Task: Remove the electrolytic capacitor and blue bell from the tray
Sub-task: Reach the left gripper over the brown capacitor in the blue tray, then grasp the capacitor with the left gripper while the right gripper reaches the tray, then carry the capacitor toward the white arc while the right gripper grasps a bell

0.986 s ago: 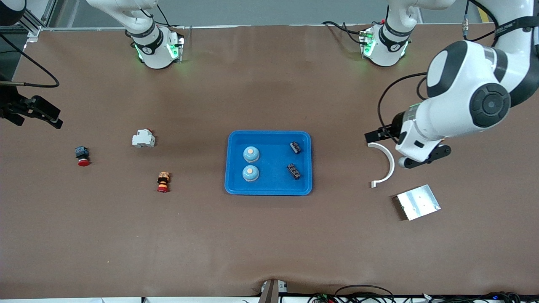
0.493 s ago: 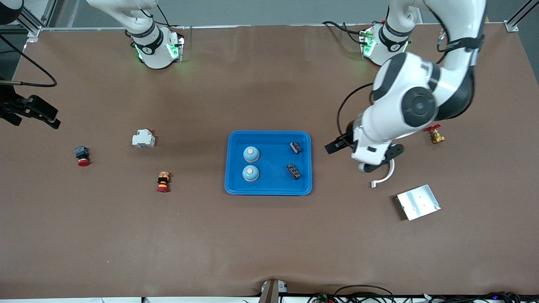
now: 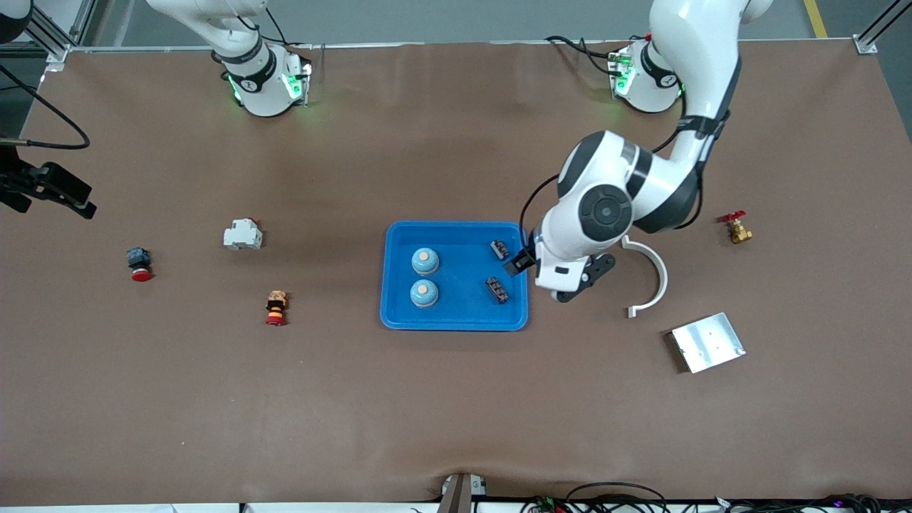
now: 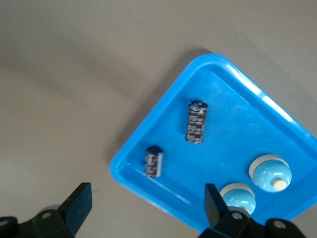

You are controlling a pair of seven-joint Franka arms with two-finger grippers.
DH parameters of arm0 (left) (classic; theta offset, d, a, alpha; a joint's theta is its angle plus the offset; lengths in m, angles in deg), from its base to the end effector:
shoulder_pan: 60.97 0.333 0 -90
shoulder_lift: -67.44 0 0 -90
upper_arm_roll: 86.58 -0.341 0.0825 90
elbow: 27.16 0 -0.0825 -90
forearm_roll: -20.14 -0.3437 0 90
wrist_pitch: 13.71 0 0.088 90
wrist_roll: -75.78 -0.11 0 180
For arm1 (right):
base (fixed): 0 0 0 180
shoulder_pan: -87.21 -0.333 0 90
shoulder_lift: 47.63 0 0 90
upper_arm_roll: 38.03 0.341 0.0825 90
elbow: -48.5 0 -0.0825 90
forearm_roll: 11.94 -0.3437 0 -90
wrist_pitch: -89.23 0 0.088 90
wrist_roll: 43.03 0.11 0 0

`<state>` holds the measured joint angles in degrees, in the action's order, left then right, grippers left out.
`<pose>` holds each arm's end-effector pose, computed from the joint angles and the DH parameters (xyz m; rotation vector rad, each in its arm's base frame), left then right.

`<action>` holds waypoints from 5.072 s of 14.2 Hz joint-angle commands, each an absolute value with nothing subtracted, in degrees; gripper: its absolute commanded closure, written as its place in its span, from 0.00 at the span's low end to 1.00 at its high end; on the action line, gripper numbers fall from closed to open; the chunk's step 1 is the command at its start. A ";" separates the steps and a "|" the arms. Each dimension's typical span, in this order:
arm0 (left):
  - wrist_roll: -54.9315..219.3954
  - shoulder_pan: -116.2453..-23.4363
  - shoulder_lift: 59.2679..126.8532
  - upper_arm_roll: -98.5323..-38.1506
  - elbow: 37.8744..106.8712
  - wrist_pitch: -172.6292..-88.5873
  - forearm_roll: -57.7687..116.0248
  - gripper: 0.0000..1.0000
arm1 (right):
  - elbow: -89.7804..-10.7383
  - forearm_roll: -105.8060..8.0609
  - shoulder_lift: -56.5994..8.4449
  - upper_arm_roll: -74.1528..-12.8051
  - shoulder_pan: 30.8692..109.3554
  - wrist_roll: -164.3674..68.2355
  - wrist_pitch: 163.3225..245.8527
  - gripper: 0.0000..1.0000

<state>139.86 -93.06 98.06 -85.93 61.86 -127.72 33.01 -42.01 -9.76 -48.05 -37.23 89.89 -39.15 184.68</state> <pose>0.5496 -0.3690 0.3696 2.8993 0.9771 -0.3369 0.5213 -0.0209 0.6553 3.0979 -0.1530 0.1462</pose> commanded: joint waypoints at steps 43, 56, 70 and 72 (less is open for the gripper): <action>152.25 -100.69 112.35 -86.05 61.08 -137.02 30.24 0.56 | -59.61 -14.58 -22.41 -36.54 56.19 17.69 226.60 0.00; 151.37 -98.59 106.21 -86.40 60.81 -132.02 29.54 1.00 | -53.81 -14.05 -14.15 -36.62 51.53 26.14 226.52 0.00; 104.92 -77.43 80.46 -86.32 77.24 -116.89 19.61 1.00 | -51.26 -14.05 -10.45 -36.62 49.51 30.34 226.69 0.00; 99.97 -72.94 80.45 -86.32 77.77 -117.50 18.30 1.00 | -50.82 -13.96 -10.01 -36.62 49.24 30.53 226.78 0.00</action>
<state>104.41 -76.76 82.48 -86.93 74.69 -116.05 20.10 -52.47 -14.80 -11.14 -36.28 50.02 28.57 226.83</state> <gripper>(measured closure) 0.656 0.000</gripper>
